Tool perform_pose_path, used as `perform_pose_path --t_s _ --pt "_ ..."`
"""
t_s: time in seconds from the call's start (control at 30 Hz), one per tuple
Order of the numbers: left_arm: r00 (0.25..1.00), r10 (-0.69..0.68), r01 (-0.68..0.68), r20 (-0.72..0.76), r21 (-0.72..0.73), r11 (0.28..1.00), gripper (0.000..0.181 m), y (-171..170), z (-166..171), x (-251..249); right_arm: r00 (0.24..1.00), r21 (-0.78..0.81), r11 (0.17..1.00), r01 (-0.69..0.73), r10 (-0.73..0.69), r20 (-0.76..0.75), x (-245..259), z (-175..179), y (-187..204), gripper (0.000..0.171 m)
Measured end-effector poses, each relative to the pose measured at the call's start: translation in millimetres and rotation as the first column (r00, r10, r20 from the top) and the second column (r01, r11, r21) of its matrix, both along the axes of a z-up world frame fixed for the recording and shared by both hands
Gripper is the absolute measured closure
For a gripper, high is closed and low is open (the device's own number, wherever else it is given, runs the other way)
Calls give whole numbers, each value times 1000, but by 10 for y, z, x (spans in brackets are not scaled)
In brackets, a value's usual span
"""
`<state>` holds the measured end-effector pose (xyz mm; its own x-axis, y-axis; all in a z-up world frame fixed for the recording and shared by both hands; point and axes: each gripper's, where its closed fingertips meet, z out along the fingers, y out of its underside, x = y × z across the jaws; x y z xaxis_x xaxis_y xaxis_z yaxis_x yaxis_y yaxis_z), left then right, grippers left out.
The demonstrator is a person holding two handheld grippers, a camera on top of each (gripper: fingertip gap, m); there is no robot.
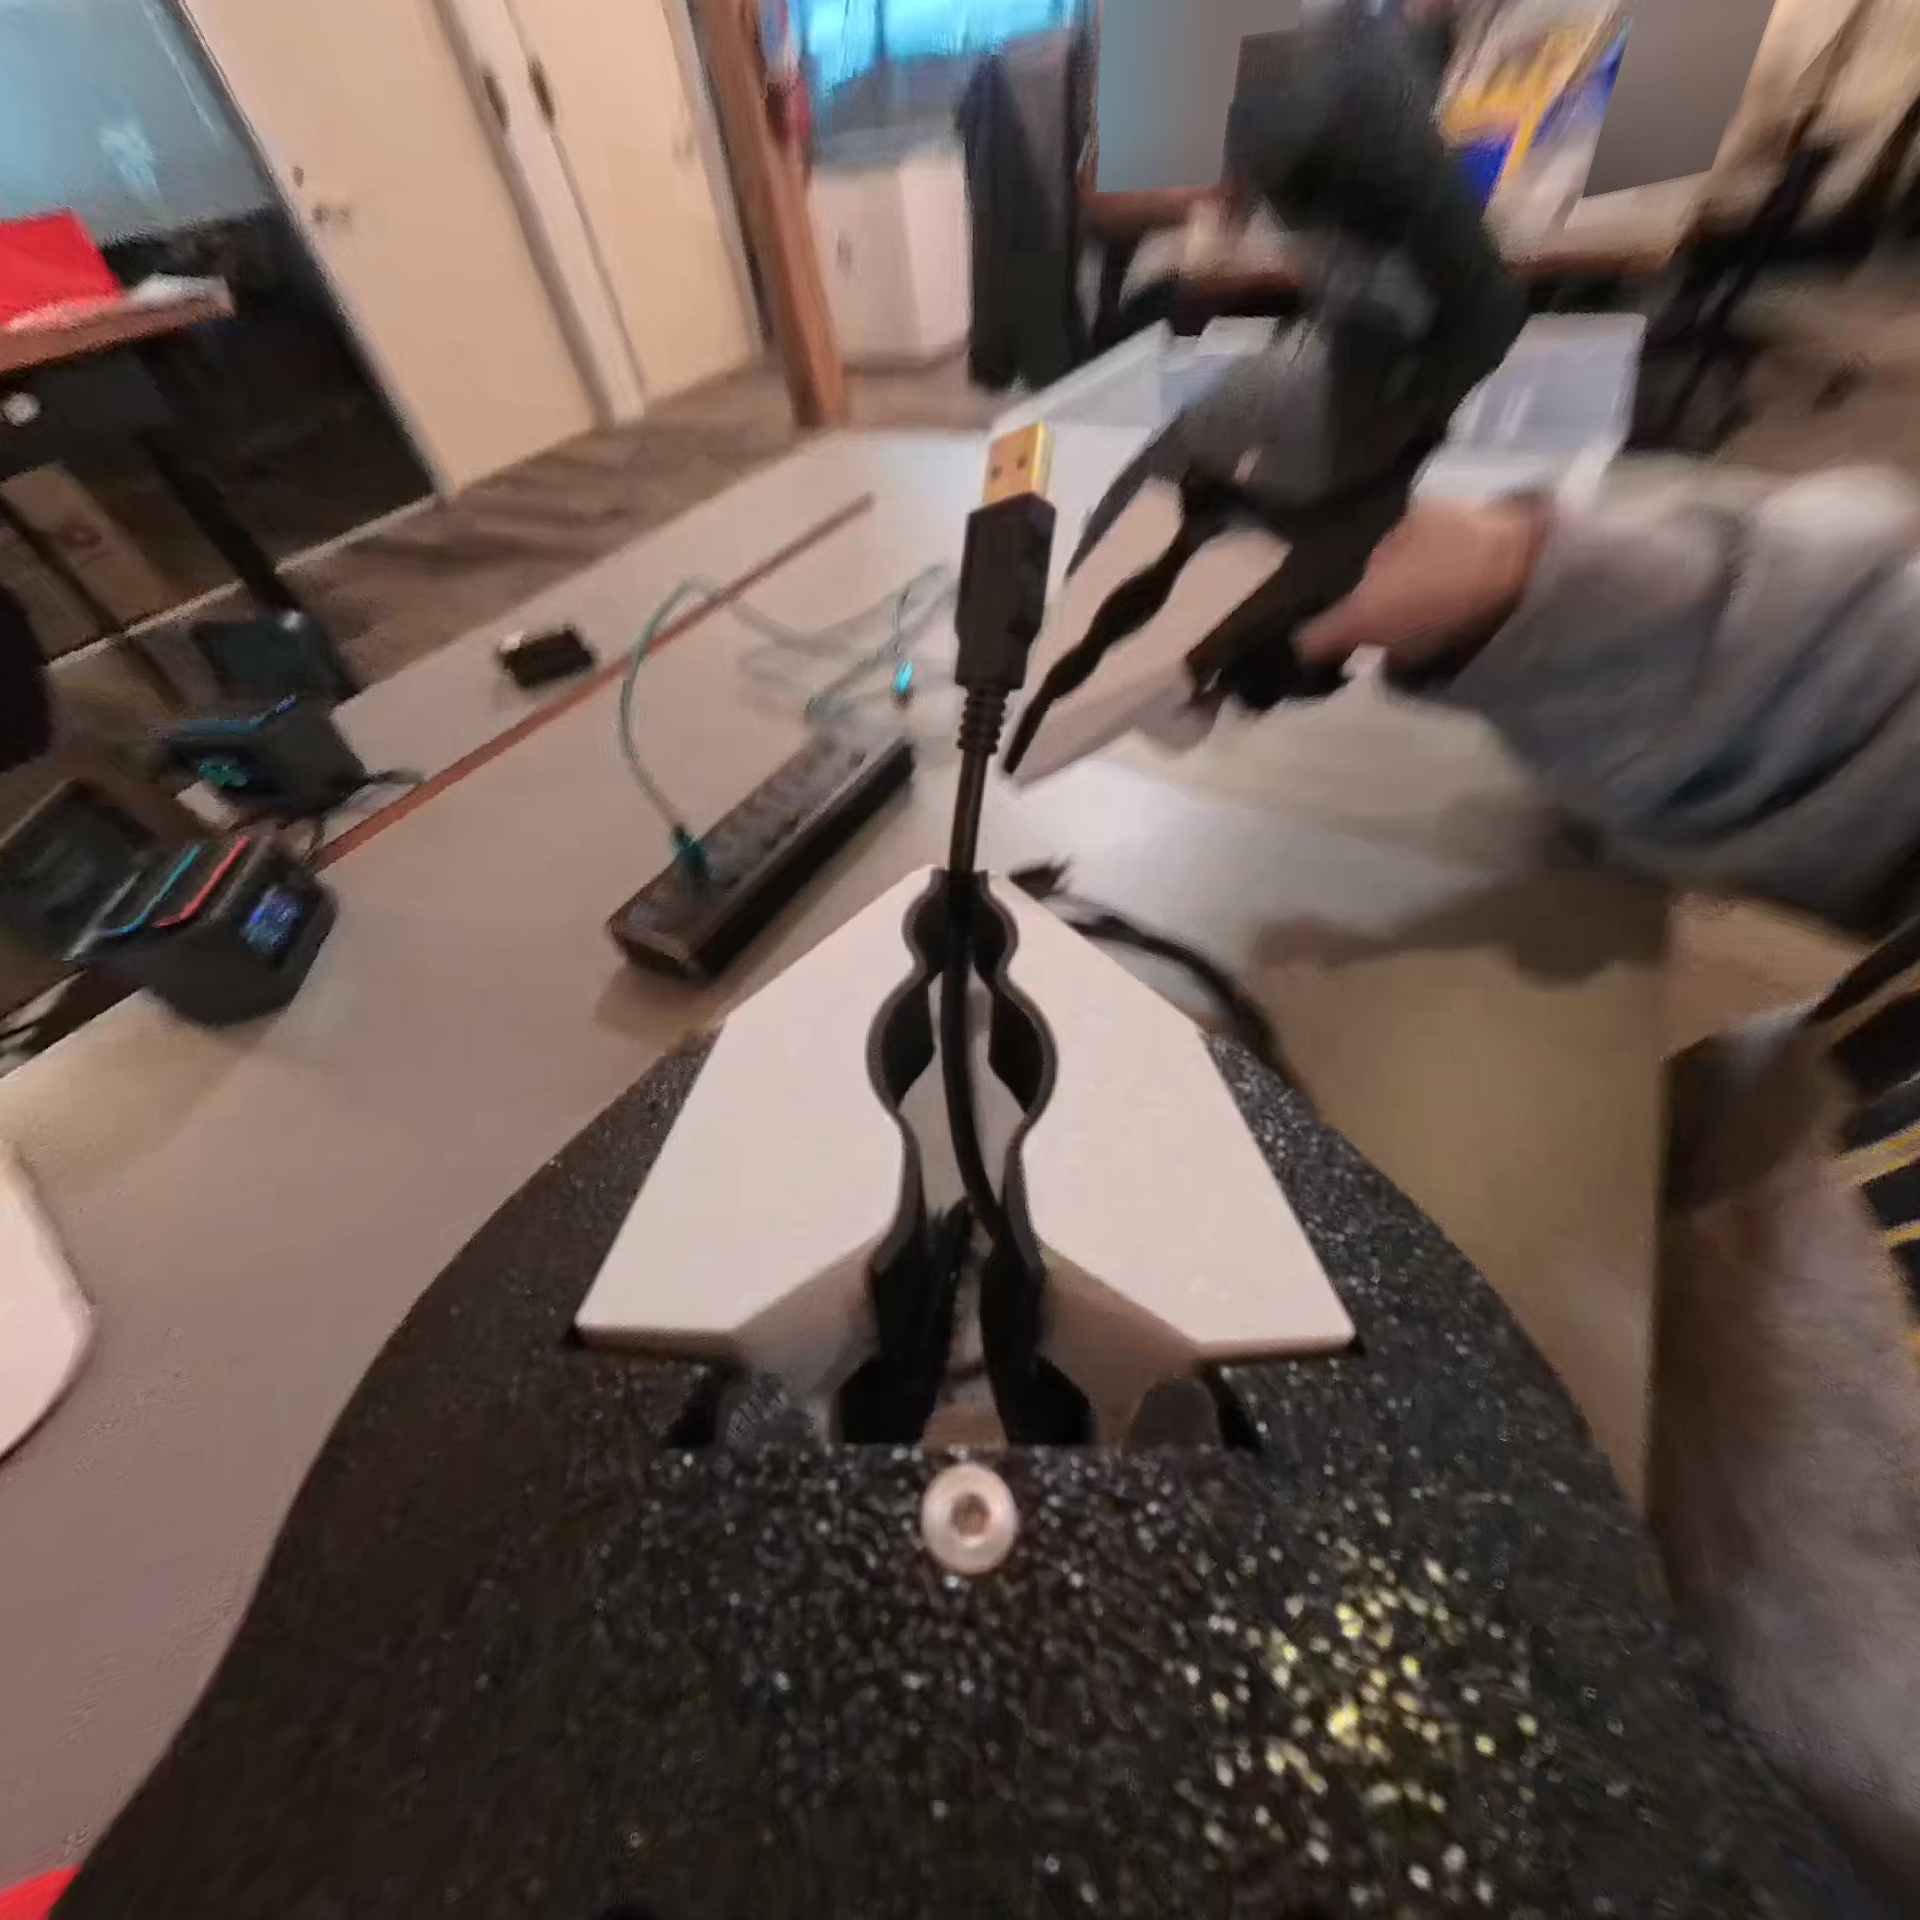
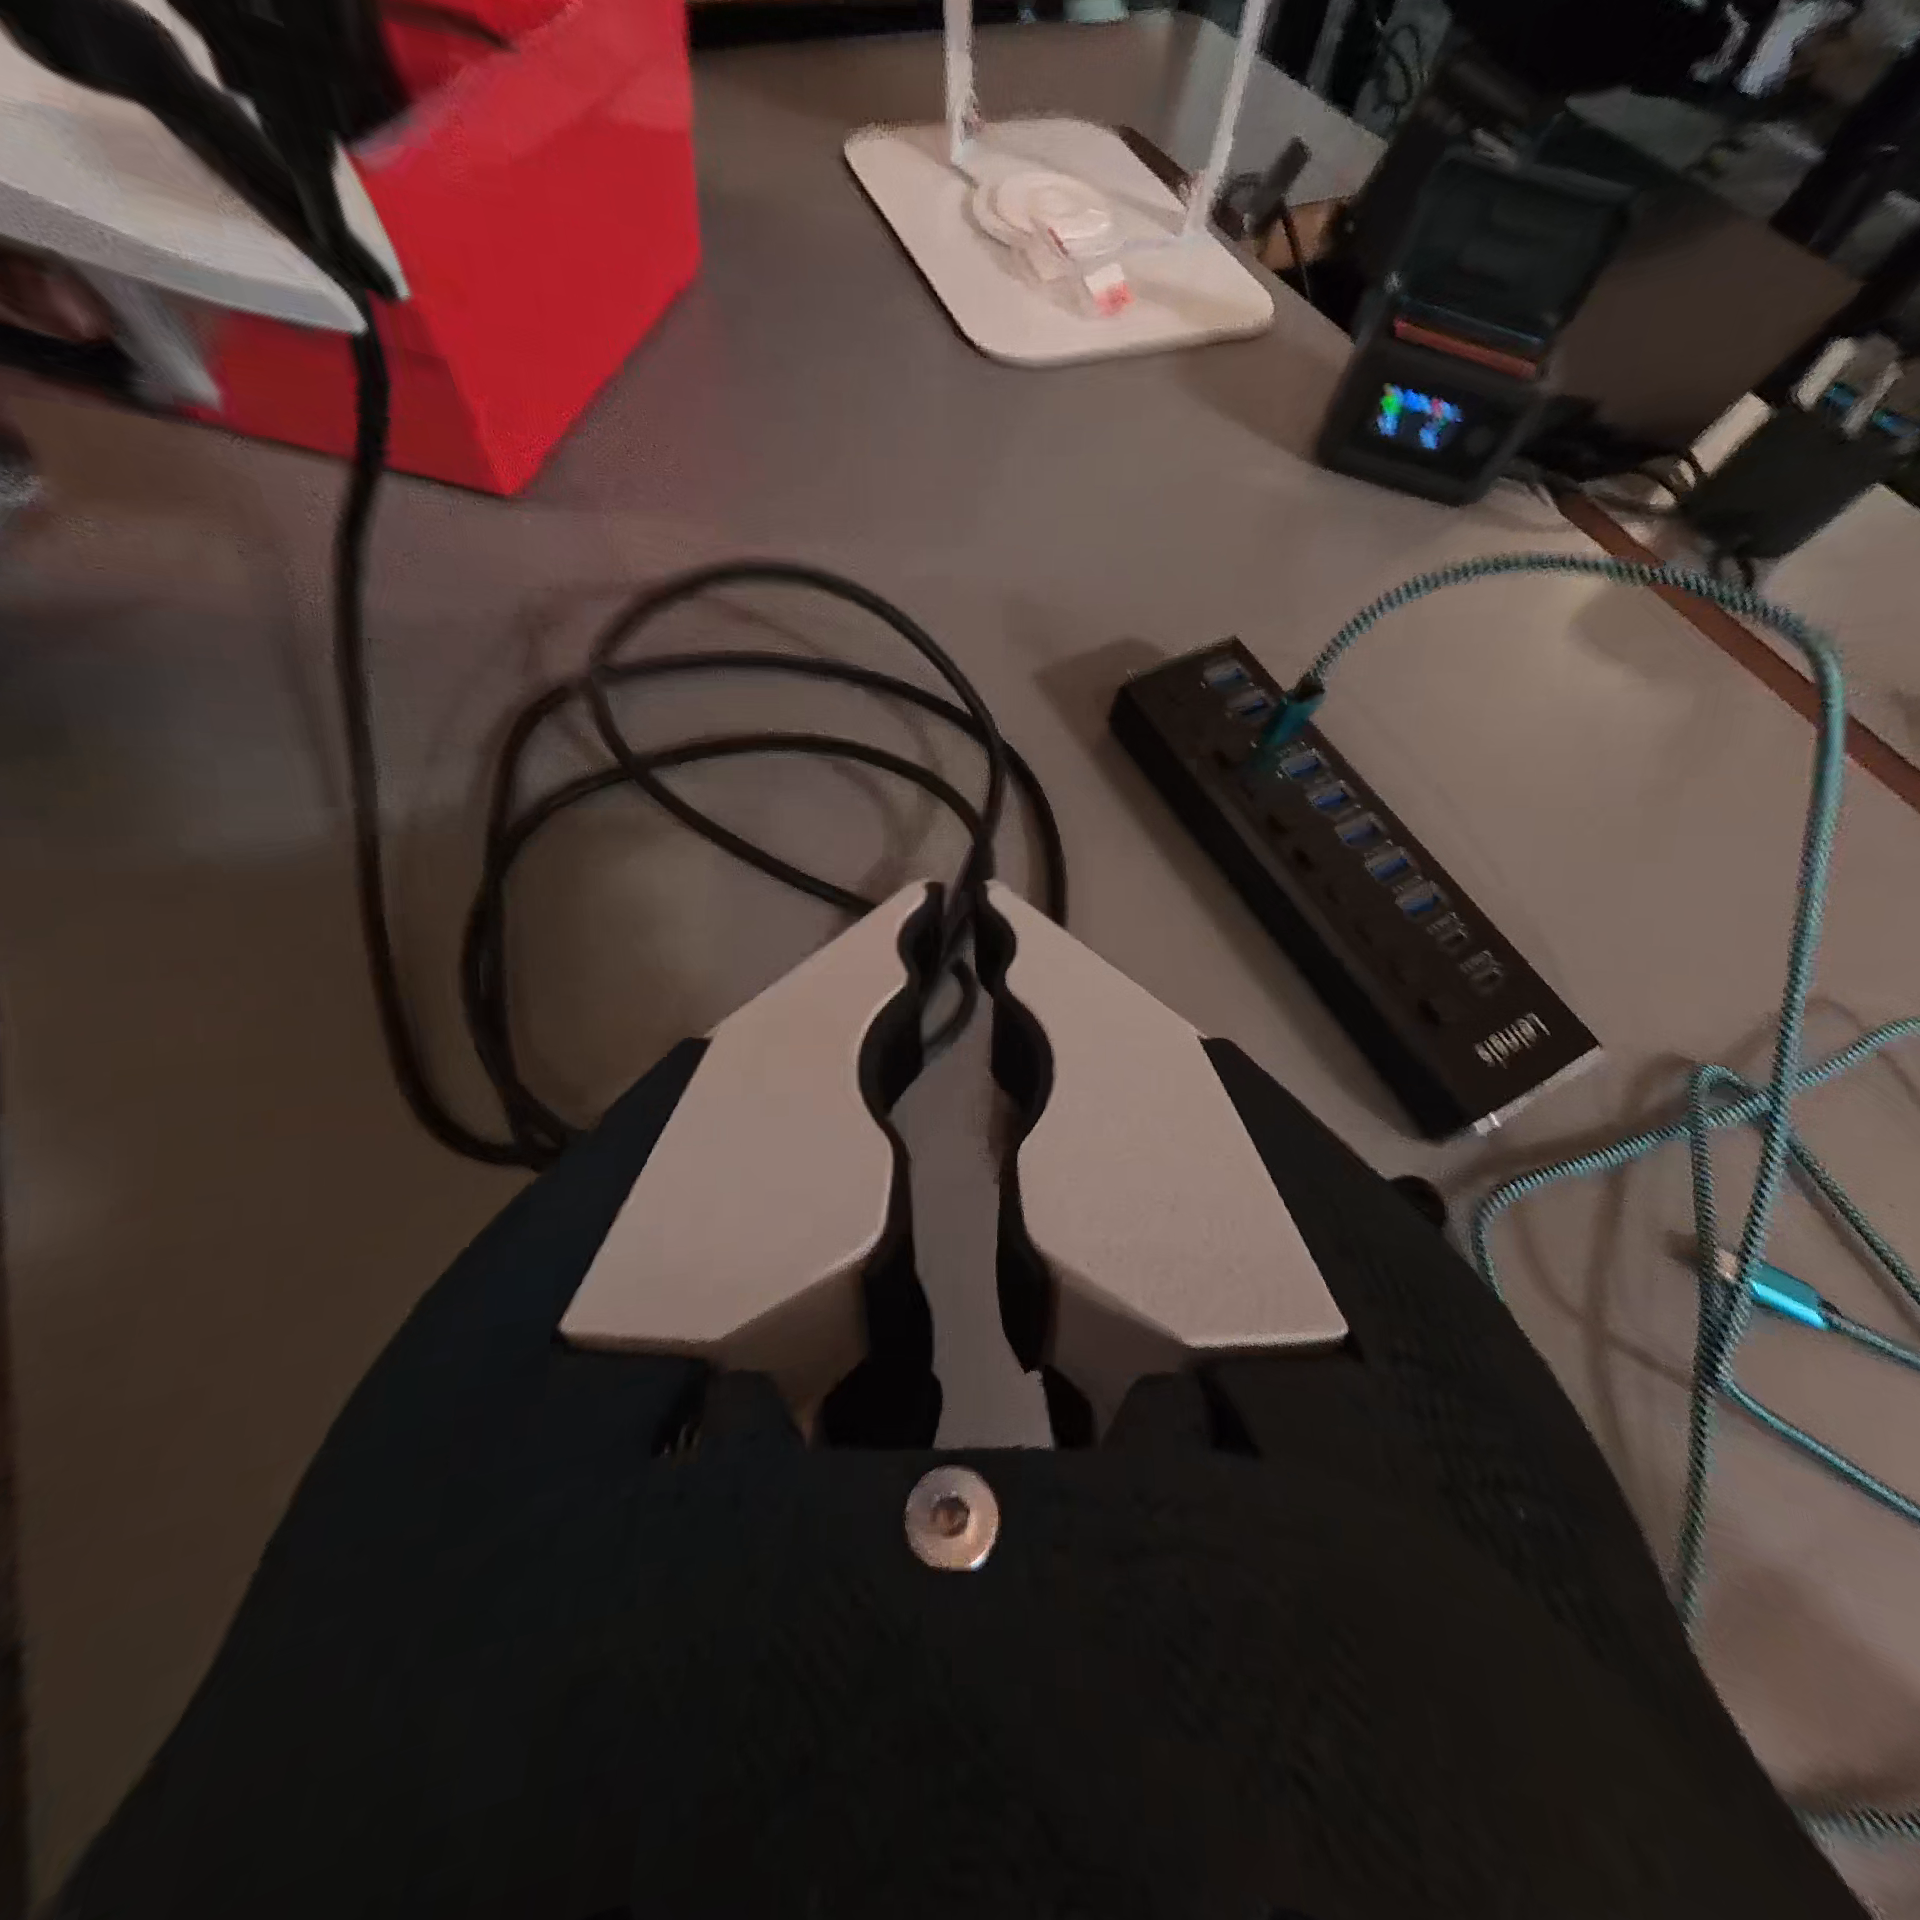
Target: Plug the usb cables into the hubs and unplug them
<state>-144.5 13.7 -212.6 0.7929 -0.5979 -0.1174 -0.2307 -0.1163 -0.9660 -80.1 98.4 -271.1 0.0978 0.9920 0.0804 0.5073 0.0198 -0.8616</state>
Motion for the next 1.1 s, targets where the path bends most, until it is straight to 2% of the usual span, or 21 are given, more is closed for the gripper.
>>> perform_pose_path --t_s 0.03,0.1,0.17,0.23,0.33,0.5,0.6,0.67,0.77,0.93,1.03,1.1 --pt "995 -44 40 91 45 998 180 -43 132 40 998 -16 999 -34 33 -50 -30 87 -69 160" --pt "948 -180 144 262 151 978 180 -174 394 141 966 -46 988 -145 131 -223 -114 405 -303 143" --pt "880 -277 202 387 223 954 180 -260 570 191 892 -36 966 -254 220 -395 -167 781 -564 139" --pt "823 -358 254 442 277 927 181 -325 662 254 802 14 944 -331 289 -523 -190 1111 -807 138" --pt "780 -435 317 449 315 894 180 -386 699 378 717 84 918 -388 357 -598 -240 1402 -1087 136" --pt "745 -523 399 414 351 847 180 -497 699 570 630 142 865 -482 455 -629 -235 1555 -1431 145" --pt "751 -540 417 381 360 835 180 -543 648 641 626 165 867 -470 460 -630 -194 1499 -1484 152" --pt "747 -555 440 365 353 826 180 -571 594 697 616 170 864 -474 463 -637 -149 1453 -1525 163" --pt "733 -563 461 381 330 824 180 -569 538 756 621 177 874 -452 451 -642 -87 1394 -1534 166" --pt "771 -500 432 394 253 865 175 -462 448 765 698 198 909 -367 410 -586 -13 1266 -1393 167" --pt "831 -442 395 338 200 897 163 -389 412 759 770 233 933 -276 359 -528 -10 1156 -1221 166" --pt "864 -399 354 307 192 915 148 -342 472 753 812 269 939 -213 323 -486 -9 1088 -1096 167"
